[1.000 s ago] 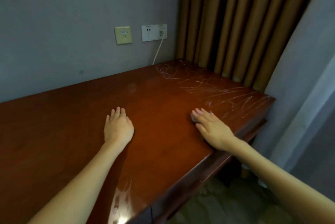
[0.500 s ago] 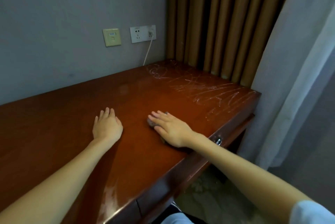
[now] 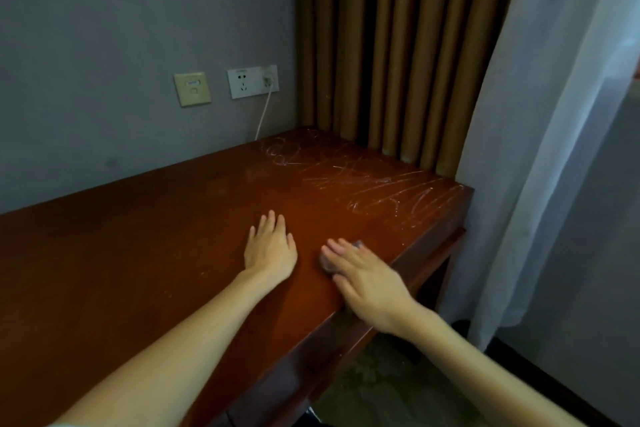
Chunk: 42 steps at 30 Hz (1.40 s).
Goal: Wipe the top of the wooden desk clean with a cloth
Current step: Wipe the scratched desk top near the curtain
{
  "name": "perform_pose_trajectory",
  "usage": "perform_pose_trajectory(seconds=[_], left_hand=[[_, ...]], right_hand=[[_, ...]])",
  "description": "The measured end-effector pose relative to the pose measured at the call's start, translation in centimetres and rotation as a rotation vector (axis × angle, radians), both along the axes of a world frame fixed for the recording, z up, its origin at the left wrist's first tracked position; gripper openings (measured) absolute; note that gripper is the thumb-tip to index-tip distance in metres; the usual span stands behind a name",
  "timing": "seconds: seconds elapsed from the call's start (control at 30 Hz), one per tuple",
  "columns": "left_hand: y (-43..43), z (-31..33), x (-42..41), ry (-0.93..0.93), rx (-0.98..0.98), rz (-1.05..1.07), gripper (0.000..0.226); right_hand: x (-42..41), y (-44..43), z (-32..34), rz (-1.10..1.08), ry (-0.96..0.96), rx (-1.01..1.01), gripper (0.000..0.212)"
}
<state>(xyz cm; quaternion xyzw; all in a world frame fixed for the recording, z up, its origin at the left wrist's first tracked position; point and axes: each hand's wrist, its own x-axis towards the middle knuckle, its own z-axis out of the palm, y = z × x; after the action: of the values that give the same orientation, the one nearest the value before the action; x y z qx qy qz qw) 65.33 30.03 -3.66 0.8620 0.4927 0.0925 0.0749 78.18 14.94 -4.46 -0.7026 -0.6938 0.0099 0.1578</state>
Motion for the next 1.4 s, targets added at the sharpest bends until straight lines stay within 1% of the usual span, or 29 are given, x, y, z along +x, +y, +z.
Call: perform_pose_trajectory(seconds=[0.13, 0.23, 0.33, 0.43, 0.57, 0.67, 0.77, 0.87, 0.97, 1.1, 1.27, 1.4], left_hand=[[-0.1, -0.5, -0.2, 0.024, 0.01, 0.031, 0.053], [-0.2, -0.5, -0.2, 0.04, 0.009, 0.033, 0.053], [-0.1, -0.6, -0.1, 0.039, 0.008, 0.042, 0.053], [0.1, -0.6, -0.1, 0.034, 0.003, 0.044, 0.053], [0.7, -0.6, 0.4, 0.038, 0.0, 0.056, 0.053], [1.4, -0.8, 1.4, 0.046, 0.008, 0.087, 0.053], [2.3, -0.7, 2.8, 0.031, 0.008, 0.119, 0.054], [3.0, -0.4, 4.4, 0.005, 0.0, 0.138, 0.054], [3.9, -0.4, 5.1, -0.013, 0.0, 0.125, 0.055], [5.6, -0.6, 5.5, -0.021, 0.012, 0.08, 0.053], [7.3, -0.6, 5.7, -0.049, 0.029, 0.045, 0.052], [8.8, -0.5, 5.6, -0.066, 0.023, 0.025, 0.052]], right_hand=[[-1.3, 2.9, 0.0, 0.103, 0.006, -0.018, 0.05], [-0.4, 5.0, 0.6, 0.149, 0.013, -0.09, 0.049], [1.3, 7.3, 1.0, 0.134, 0.002, -0.129, 0.049], [4.8, 8.8, 1.2, 0.04, 0.014, -0.152, 0.049], [10.0, 6.5, 0.9, -0.124, 0.048, -0.145, 0.05], [10.6, 2.3, 0.5, -0.189, 0.059, -0.073, 0.05], [8.0, -0.9, 0.1, -0.117, 0.046, -0.015, 0.05], [4.6, -1.2, 0.4, 0.007, 0.011, -0.003, 0.049], [3.5, 1.7, 1.1, 0.068, 0.006, -0.053, 0.049], [4.0, 8.2, 1.1, 0.105, -0.015, -0.119, 0.049], [6.4, 14.6, 1.7, 0.033, -0.005, -0.161, 0.049], [11.3, 14.1, 1.9, -0.096, 0.008, -0.158, 0.049]])
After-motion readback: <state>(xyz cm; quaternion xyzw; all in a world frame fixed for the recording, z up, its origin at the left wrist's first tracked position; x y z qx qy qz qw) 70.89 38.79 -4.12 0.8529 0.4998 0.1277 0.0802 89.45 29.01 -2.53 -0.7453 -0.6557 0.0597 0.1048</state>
